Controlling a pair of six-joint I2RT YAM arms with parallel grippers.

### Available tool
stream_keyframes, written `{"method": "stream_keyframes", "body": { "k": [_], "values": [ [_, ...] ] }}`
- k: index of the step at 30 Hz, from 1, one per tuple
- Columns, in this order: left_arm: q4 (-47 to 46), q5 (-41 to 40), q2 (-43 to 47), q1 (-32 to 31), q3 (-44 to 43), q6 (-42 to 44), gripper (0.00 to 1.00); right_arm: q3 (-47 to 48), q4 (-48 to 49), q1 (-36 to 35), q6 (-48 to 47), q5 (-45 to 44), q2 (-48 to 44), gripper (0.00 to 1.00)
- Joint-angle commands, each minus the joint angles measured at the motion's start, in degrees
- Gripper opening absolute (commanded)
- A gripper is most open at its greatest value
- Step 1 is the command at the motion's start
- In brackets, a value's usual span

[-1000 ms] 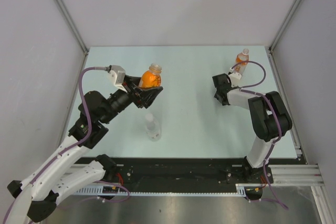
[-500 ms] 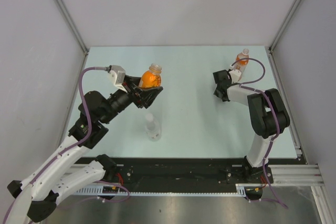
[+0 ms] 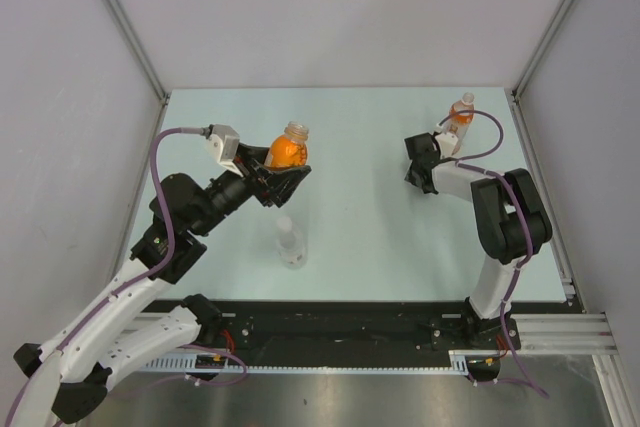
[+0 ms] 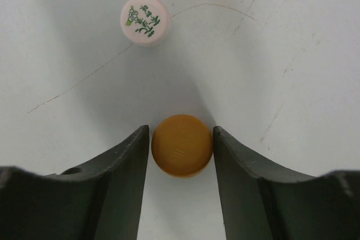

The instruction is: Unscrew the bottle caps

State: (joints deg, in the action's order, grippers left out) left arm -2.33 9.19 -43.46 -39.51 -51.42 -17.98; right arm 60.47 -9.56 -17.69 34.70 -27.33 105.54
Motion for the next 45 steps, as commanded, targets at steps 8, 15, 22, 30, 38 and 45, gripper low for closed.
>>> {"method": "stream_keyframes", "body": {
  "k": [8,15,22,30,38,45],
  "values": [
    [-0.31,-0.14,0.57,-0.57,0.09,-0.74,0.01,0.35,-6.08,-1.90,1.25,1.23,-0.77,0.73],
    [-0.66,-0.58,0.13,-0.66,0.35,-0.48,0.01,0.70,-7.48,-6.99,-0.16,-3.25,-11.99,0.76],
    [-0.92,-1.72,-0.66,-0.66,0.18,-0.04,0.01,4.48,-15.66,-14.38,-2.62,-8.79,-29.48,0.79],
    [-4.35,4.86,-4.35,-0.66,0.00,3.03,0.00,-0.44,4.27,-19.40,-5.88,26.41,-53.58,0.78],
    [-15.51,37.64,-10.41,-0.66,-0.61,0.50,0.02,0.00,16.06,-14.48,5.46,54.47,-57.28,0.80],
    [-17.18,41.17,-13.05,-0.84,-2.28,-0.83,0.00,0.62,14.22,-16.40,5.91,58.10,-56.84,0.86]
  ]
}}
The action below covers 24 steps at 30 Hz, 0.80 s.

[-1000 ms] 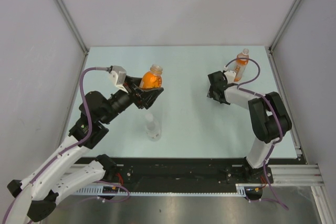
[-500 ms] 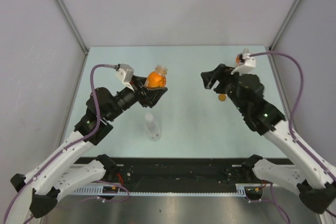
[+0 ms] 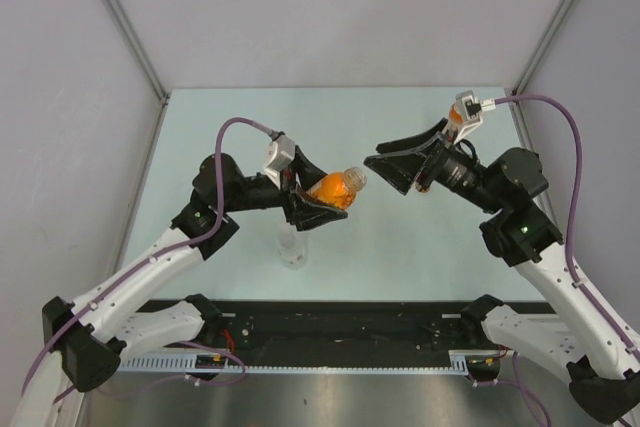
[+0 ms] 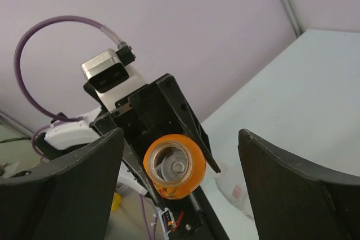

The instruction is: Unscrew the bottle caps

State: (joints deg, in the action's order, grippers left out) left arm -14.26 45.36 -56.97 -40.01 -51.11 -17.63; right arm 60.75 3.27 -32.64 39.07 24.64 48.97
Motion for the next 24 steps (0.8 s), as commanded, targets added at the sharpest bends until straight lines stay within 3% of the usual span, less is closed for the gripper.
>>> {"method": "stream_keyframes", "body": {
  "k": [1,15,24],
  "values": [
    [-5.16,4.30,0.20,-0.42,-2.85,-1.18,0.00,0.42,0.52,-1.89,1.01,5.77,-0.45,0.87],
    [-2.44,1.92,-1.83,-2.62,-4.61,0.58,0.00,3.23,-7.66,-11.03,-6.20,-1.79,2.53,0.85],
    [-1.12,1.22,-1.57,-3.32,-4.61,1.81,0.04,3.41,-7.57,-12.88,-7.96,-5.13,2.45,0.57]
  ]
}}
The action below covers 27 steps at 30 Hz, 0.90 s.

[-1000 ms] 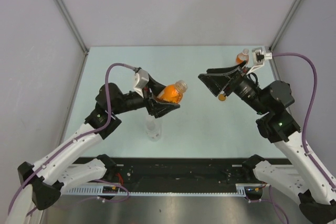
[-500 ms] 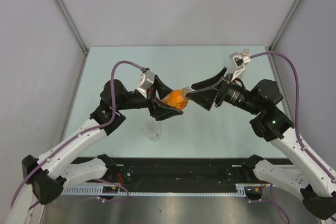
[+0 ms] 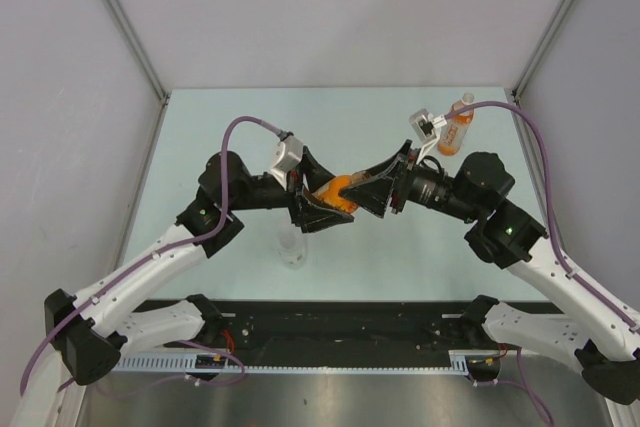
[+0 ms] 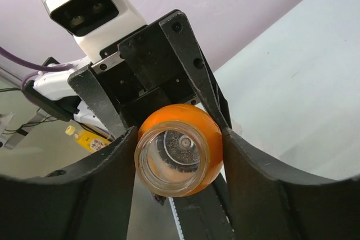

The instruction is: Unscrew the bottle caps

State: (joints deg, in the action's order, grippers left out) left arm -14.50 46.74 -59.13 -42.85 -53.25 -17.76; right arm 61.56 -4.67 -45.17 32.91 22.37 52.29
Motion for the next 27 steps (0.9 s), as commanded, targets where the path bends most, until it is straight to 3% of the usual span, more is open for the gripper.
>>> {"method": "stream_keyframes", "body": {
  "k": [1,3,6,8,9,10,12,13,14,19,22,23,27],
  "values": [
    [-0.70,-0.25,0.60,-0.57,-2.47,2.20,0.07,2.51,0.27,-0.53,-1.88,-3.21,-1.05,0.50],
    [-0.18,-0.68,0.60,-0.57,-2.47,2.46,0.11,2.51,0.18,-0.36,-2.06,-3.73,-1.49,0.42],
    [0.96,-1.74,0.60,-0.57,-2.90,2.99,0.26,2.51,-0.17,-0.45,-2.23,-4.44,-1.93,0.12],
    [2.45,-2.09,0.42,-0.57,-3.34,3.43,0.40,2.51,-0.52,-0.45,-2.23,-4.70,-2.02,0.01],
    [3.16,-2.27,0.34,-0.57,-4.04,3.69,0.49,2.51,-0.61,-0.45,-2.23,-5.05,-2.19,0.00],
    [3.95,-2.96,0.16,-0.57,-4.40,3.96,0.64,2.51,-0.69,-0.45,-2.23,-5.23,-2.37,0.00],
    [5.88,-4.28,-0.19,-0.57,-5.36,4.13,0.75,2.51,-0.52,-0.45,-2.41,-5.76,-2.81,0.00],
    [6.58,-5.77,-0.11,-0.57,-5.63,4.48,0.96,2.51,-0.61,-0.36,-2.49,-6.02,-3.07,0.00],
    [7.55,-6.39,0.24,-0.57,-5.81,4.66,1.00,2.77,-0.96,-0.36,-2.58,-6.54,-3.16,0.00],
    [8.09,-12.00,3.23,-0.57,-5.20,5.19,1.00,4.36,-2.80,-0.45,-3.90,-8.22,-3.25,0.00],
    [9.05,-18.40,5.51,-0.57,-4.75,5.98,1.00,5.67,-7.00,-0.36,-5.04,-14.61,-3.95,0.00],
    [11.05,-25.31,7.61,-0.48,-4.41,7.46,1.00,8.37,-12.42,-0.10,-7.39,-30.21,-3.78,0.00],
    [8.89,-32.40,16.38,-0.13,1.03,9.49,1.00,9.80,-17.48,2.62,-8.83,-43.53,-2.29,0.00]
  ]
}}
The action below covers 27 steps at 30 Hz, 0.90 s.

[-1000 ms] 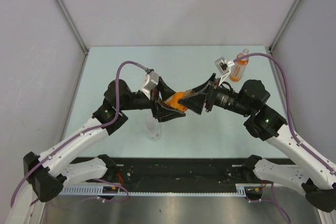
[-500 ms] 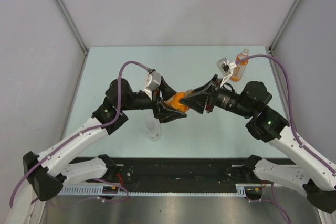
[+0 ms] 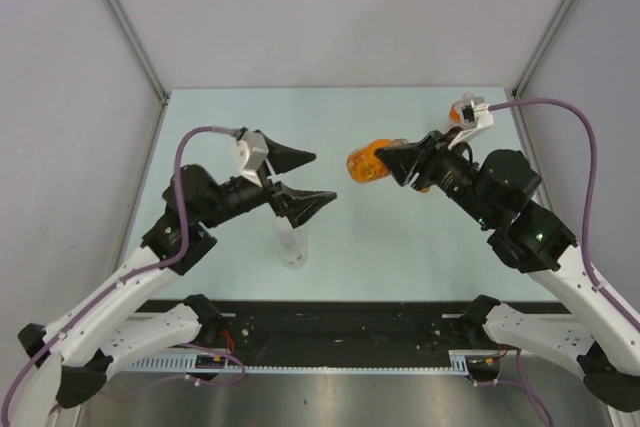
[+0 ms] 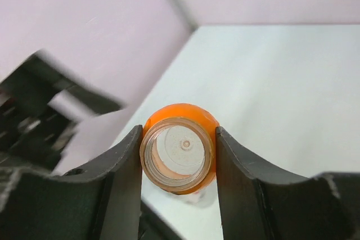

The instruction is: Unscrew the bottle caps

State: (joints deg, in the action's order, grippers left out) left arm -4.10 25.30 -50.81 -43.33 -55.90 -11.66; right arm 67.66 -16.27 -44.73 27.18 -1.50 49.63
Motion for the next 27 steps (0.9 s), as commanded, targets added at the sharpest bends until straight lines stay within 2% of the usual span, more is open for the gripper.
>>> {"method": "stream_keyframes", "body": {
  "k": [1,2,6,8,12,18,27],
  "values": [
    [-2.83,-12.80,9.40,0.44,4.74,3.40,1.00,3.88,-7.27,2.89,-2.84,-21.77,1.08,0.00],
    [-3.11,-16.21,10.80,0.44,6.31,3.14,1.00,4.15,-8.07,4.63,-2.83,-26.06,2.57,0.00],
    [-2.59,-23.87,15.56,0.53,7.73,2.70,1.00,3.97,-11.76,12.46,-1.96,-32.51,7.75,0.00],
    [-0.66,-27.30,16.70,0.53,7.47,1.91,1.00,2.49,-12.82,19.37,-0.38,-32.70,9.69,0.00],
    [3.39,-34.69,16.97,0.53,7.03,-0.11,1.00,-2.79,-9.84,26.52,1.38,-32.86,12.85,0.00],
    [2.79,-36.02,19.77,0.53,11.60,-2.66,0.99,-8.85,-1.50,31.54,2.17,-33.40,18.04,0.00],
    [3.75,-36.73,23.38,0.53,14.24,-2.84,0.99,-16.58,8.60,33.83,2.79,-34.45,27.10,0.00]
  ]
}}
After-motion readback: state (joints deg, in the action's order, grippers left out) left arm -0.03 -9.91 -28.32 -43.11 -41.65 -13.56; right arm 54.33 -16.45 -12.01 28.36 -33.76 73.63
